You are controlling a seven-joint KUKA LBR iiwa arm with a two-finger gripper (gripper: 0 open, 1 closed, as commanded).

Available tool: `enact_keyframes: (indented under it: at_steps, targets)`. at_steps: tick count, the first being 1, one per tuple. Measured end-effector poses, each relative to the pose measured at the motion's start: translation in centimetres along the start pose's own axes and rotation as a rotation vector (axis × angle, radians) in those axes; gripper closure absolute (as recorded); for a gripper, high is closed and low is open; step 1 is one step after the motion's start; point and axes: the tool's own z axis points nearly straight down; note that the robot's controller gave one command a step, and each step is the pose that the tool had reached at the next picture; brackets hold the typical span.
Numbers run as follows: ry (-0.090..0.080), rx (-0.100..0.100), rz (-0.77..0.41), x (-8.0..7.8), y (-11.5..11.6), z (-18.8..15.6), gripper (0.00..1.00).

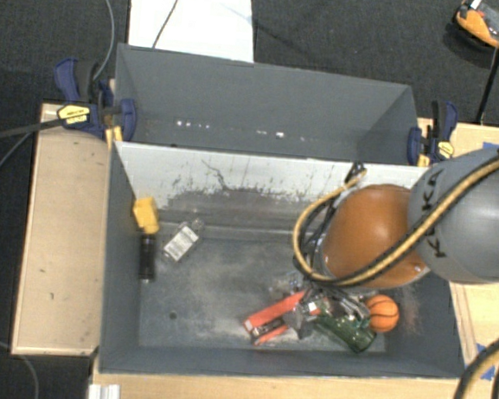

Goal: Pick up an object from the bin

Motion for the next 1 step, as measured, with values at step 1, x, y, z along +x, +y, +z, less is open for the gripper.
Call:
enact_keyframes:
  at_steps: [1]
  targets:
    - [0.015,-0.004,0.023,0.16,0.01,-3.88,1.00]
